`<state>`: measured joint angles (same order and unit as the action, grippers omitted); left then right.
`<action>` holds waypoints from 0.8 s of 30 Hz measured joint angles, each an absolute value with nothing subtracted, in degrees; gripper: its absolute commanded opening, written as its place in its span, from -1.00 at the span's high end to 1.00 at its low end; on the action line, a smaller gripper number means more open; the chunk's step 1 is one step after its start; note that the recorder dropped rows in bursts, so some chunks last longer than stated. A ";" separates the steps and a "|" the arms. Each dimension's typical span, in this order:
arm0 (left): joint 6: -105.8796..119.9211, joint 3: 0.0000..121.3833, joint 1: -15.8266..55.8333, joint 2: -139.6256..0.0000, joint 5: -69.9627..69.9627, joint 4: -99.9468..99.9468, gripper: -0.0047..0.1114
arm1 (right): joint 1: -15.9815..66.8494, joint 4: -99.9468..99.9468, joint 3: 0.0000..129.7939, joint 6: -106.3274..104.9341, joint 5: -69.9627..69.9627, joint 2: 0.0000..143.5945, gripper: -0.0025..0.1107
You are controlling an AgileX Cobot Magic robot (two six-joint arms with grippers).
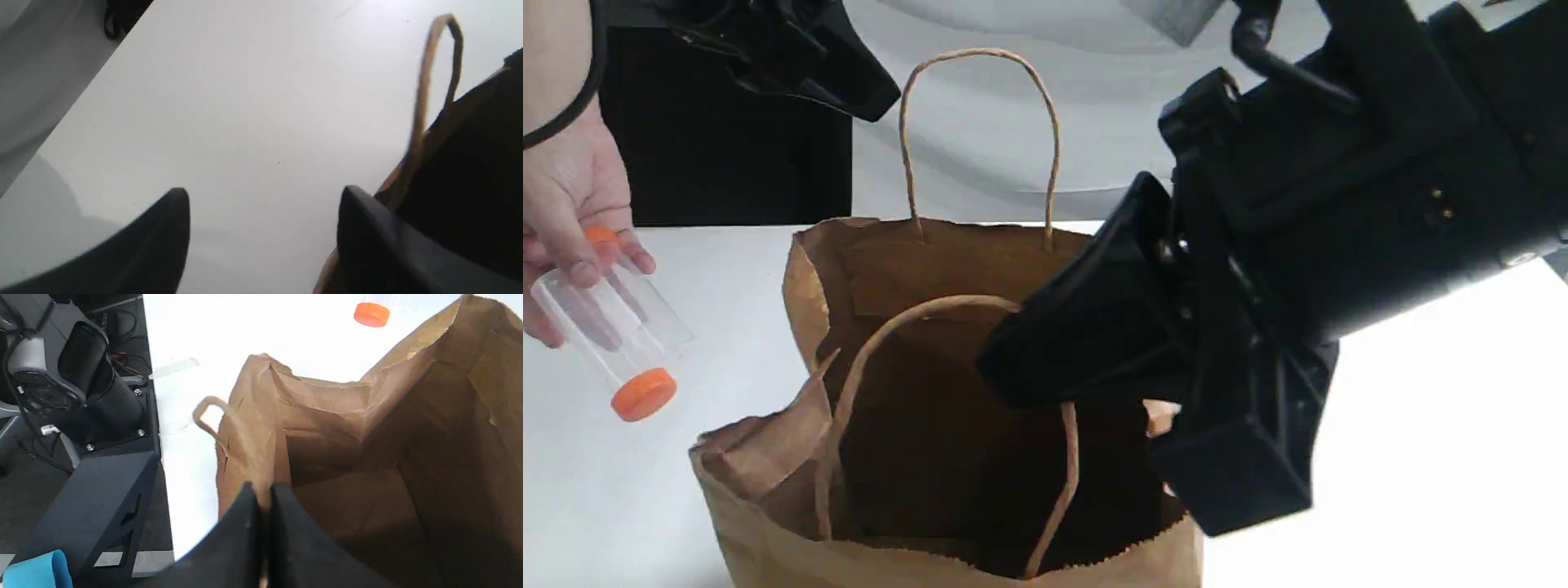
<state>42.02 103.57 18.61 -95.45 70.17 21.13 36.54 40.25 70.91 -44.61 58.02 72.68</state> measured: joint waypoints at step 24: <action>38.38 92.98 18.61 -94.81 70.19 21.51 -0.02 | 36.54 40.25 70.91 -44.61 58.02 72.68 0.96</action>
